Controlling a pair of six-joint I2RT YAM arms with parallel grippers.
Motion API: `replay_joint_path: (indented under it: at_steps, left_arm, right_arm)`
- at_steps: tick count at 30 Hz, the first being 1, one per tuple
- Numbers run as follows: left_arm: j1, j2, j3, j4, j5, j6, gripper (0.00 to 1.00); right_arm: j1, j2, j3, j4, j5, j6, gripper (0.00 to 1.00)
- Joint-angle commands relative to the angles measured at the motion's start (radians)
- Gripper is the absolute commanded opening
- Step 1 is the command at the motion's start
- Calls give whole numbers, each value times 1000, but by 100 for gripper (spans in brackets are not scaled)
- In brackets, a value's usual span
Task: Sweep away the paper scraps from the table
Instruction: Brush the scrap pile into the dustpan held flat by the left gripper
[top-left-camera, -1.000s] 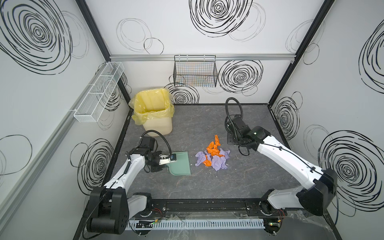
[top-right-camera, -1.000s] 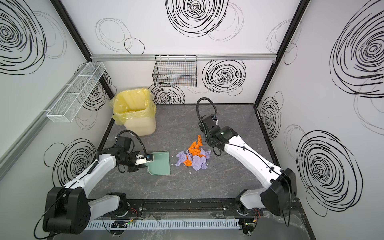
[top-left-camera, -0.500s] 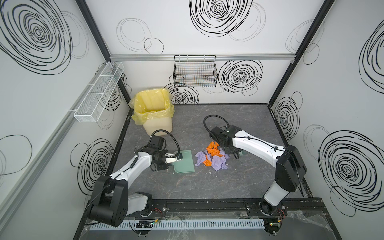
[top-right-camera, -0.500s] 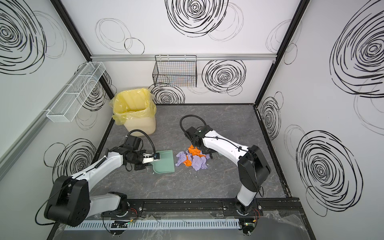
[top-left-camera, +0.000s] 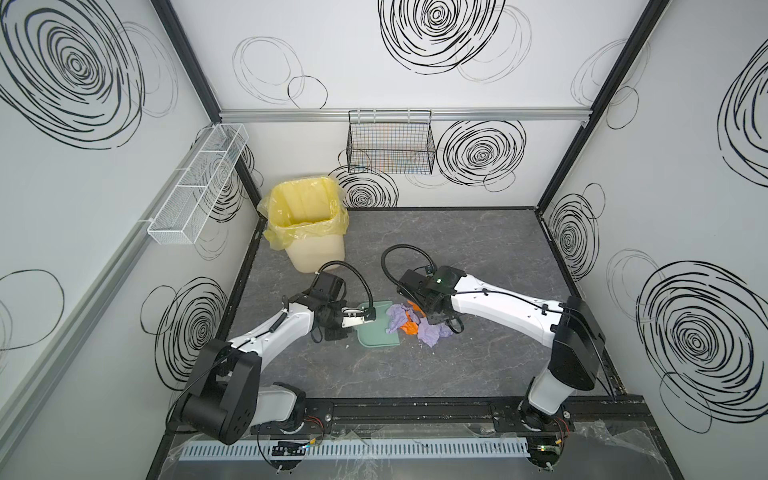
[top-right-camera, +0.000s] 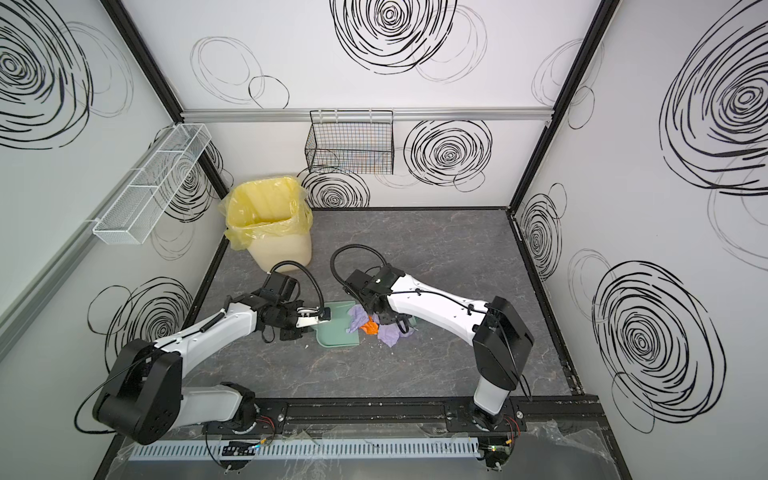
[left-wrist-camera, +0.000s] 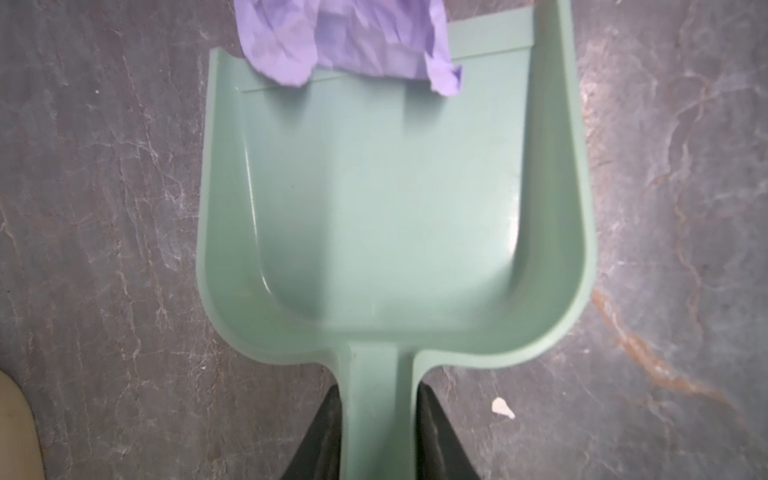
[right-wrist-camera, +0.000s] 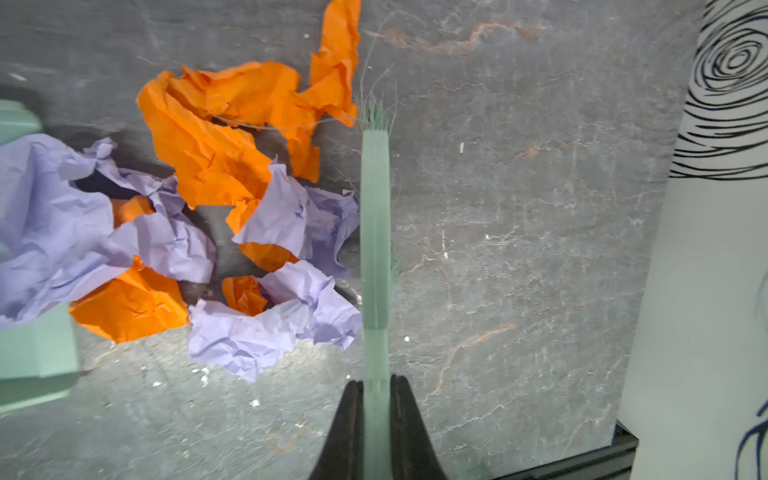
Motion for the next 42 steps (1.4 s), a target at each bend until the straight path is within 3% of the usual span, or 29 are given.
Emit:
replay_joint_path:
  at_steps: [1, 9, 20, 31, 42]
  left_arm:
    - [-17, 24, 8, 25, -2, -29, 0]
    - [-75, 51, -2, 72, -1, -82, 0]
    - [-113, 81, 0, 101, 20, -125, 0]
    - [-75, 75, -17, 100, 52, -109, 0]
    - [-21, 66, -14, 86, 85, -81, 0]
  right_arm:
    - [35, 18, 35, 39, -51, 25, 0]
    - [81, 9, 27, 171, -169, 17, 0]
    - [108, 3, 92, 238, -221, 14, 0]
    - [99, -91, 164, 59, -76, 54, 0]
    - [98, -266, -8, -35, -63, 153, 0]
